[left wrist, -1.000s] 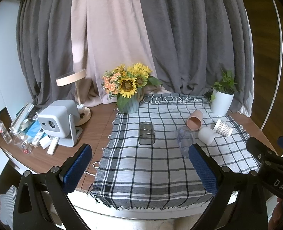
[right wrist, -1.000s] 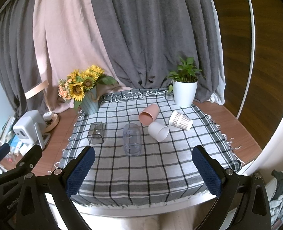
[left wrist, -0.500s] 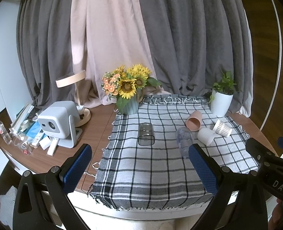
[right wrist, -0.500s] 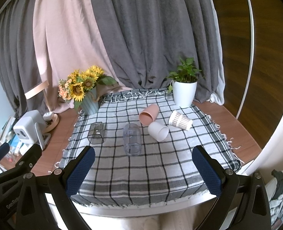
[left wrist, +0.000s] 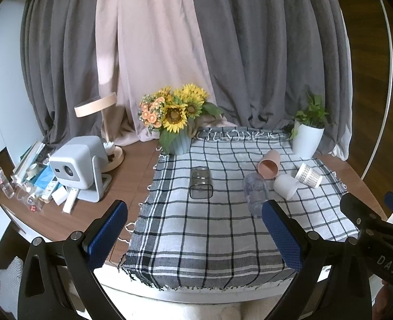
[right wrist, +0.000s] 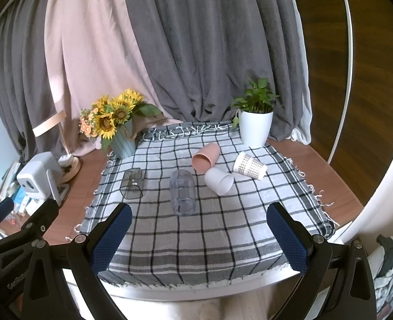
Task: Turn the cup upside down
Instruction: 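Move the right gripper to the white cup lying on its side and grasp it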
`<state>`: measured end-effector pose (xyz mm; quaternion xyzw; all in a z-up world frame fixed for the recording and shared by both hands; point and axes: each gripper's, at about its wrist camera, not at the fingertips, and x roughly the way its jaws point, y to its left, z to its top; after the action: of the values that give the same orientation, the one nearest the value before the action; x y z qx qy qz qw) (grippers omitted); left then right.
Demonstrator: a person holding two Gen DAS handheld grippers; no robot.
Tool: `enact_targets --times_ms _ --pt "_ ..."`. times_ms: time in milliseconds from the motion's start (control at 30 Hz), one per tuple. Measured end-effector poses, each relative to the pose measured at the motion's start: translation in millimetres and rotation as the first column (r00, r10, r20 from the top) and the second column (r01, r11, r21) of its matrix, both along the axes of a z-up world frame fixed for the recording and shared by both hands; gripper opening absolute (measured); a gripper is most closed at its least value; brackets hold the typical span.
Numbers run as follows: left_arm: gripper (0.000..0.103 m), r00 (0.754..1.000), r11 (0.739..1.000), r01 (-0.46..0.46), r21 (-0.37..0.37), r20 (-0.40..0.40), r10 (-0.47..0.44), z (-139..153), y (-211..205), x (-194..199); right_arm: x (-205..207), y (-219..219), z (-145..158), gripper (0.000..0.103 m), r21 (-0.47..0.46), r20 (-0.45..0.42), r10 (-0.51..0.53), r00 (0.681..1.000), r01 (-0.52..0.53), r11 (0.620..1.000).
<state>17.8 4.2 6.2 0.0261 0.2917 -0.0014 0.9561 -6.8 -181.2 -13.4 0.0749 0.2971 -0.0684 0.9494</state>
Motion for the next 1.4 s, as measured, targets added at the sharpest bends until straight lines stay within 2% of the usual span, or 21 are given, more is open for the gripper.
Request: enact_targets --times_ms 267,367,433,567,767,967,1167,1400 --pt "0.103 0.998 0.999 -0.036 0.025 -0.045 0.037 -19.0 -28.1 30.7 31.8 -20.6 -15.6 0.102 0.042 -0.035 0.032 0.999 -0.030 0.999" --pt "0.103 0.995 0.996 -0.076 0.046 -0.057 0.078 -25.2 -41.4 46.3 52.3 -31.5 -22.3 0.102 0.043 -0.056 0.055 0.997 -0.053 0.998" --pt "0.103 0.992 0.995 -0.092 0.032 -0.079 0.094 -30.8 -49.6 59.5 72.8 -40.5 -27.3 0.102 0.037 -0.088 0.090 0.992 -0.087 0.996" --pt "0.103 0.978 0.989 -0.147 0.009 -0.145 0.147 -47.5 -65.4 91.3 112.4 -57.2 -38.3 0.102 0.059 -0.156 0.162 0.974 -0.154 0.986" --pt "0.103 0.948 0.969 -0.244 0.021 -0.207 0.243 -71.9 -83.5 128.5 171.7 -82.3 -59.9 0.101 0.069 -0.238 0.230 0.944 -0.219 0.973" --pt "0.103 0.906 0.949 -0.309 0.060 -0.285 0.313 -104.4 -103.1 164.4 231.3 -95.4 -96.8 0.101 0.088 -0.363 0.306 0.880 -0.294 0.952" --pt "0.103 0.862 0.933 -0.342 0.113 -0.357 0.360 -130.9 -113.8 192.9 276.1 -98.4 -138.1 0.098 0.111 -0.476 0.370 0.797 -0.363 0.925" --pt "0.103 0.836 0.923 -0.358 0.138 -0.394 0.383 -148.2 -121.6 214.9 317.8 -97.8 -180.8 0.093 0.158 -0.572 0.415 0.708 -0.401 0.902"
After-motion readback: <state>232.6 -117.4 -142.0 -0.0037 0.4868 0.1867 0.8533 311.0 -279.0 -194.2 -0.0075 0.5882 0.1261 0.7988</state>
